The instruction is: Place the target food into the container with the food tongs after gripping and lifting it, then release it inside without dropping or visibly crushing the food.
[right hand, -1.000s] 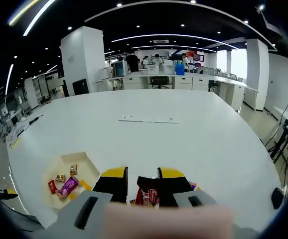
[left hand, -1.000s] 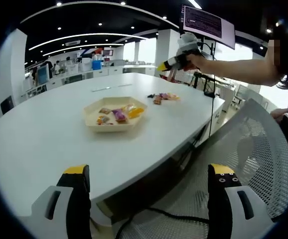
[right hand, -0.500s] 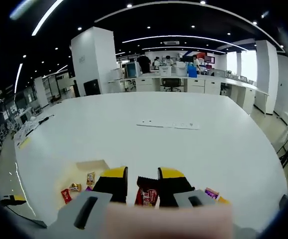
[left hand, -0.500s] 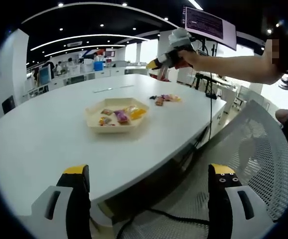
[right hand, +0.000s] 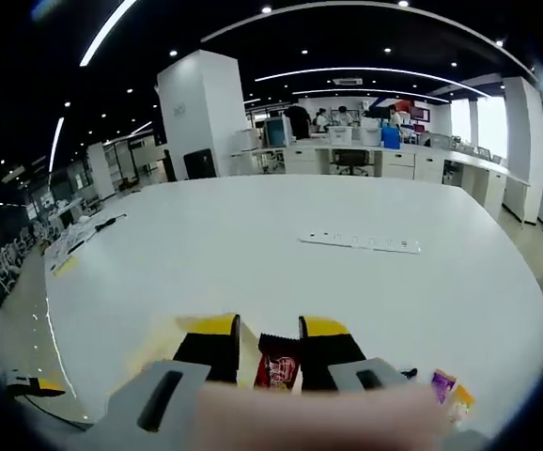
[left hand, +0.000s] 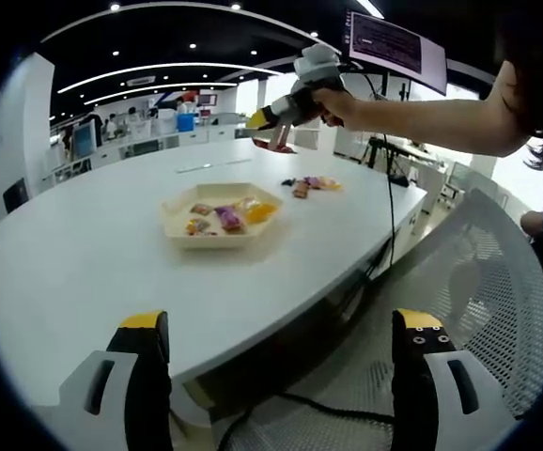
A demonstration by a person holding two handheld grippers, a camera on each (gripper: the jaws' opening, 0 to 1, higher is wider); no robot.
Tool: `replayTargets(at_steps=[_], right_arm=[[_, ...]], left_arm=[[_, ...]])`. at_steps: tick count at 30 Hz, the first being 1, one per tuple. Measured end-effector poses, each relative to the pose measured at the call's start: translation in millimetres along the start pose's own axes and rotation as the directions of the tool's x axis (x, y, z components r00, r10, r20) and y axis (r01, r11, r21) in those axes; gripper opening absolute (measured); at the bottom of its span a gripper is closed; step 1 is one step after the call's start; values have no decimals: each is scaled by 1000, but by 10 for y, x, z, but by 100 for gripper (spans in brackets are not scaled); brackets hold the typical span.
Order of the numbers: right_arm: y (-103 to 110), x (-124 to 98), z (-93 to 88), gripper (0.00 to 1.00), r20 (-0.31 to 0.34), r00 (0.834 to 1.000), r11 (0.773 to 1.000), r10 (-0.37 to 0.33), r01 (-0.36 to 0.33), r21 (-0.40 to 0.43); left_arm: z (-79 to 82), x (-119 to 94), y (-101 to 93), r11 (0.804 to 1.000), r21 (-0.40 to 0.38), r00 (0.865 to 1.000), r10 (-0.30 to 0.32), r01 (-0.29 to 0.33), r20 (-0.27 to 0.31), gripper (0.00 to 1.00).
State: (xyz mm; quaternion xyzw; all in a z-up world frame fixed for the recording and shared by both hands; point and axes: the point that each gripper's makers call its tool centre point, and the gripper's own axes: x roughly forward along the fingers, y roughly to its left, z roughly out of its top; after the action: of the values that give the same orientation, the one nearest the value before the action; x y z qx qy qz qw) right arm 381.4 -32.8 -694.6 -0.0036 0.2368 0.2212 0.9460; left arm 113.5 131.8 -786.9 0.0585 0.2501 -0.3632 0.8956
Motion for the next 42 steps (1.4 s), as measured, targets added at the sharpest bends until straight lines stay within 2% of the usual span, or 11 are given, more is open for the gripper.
replayTargets(at_steps=[10, 28, 31, 34, 42], right_arm=[[403, 187, 8, 24, -35, 995, 995, 94, -95, -30], [901, 390, 145, 24, -34, 981, 981, 189, -191, -44], [978, 424, 155, 24, -37, 978, 977, 207, -209, -38], [1104, 429, 164, 28, -31, 966, 967, 256, -256, -6], [1114, 436, 212, 29, -21, 968, 967, 252, -252, -32]], left_arm=[[-1, 0, 7, 1000, -3, 1000, 2, -2, 0, 95], [-10, 2, 11, 1000, -6, 1000, 4, -4, -4, 95], [-13, 3, 12, 1000, -7, 1000, 3, -3, -5, 95], [-12, 3, 15, 1000, -5, 1000, 4, -4, -5, 95], [-18, 3, 14, 1000, -6, 1000, 3, -3, -8, 95]])
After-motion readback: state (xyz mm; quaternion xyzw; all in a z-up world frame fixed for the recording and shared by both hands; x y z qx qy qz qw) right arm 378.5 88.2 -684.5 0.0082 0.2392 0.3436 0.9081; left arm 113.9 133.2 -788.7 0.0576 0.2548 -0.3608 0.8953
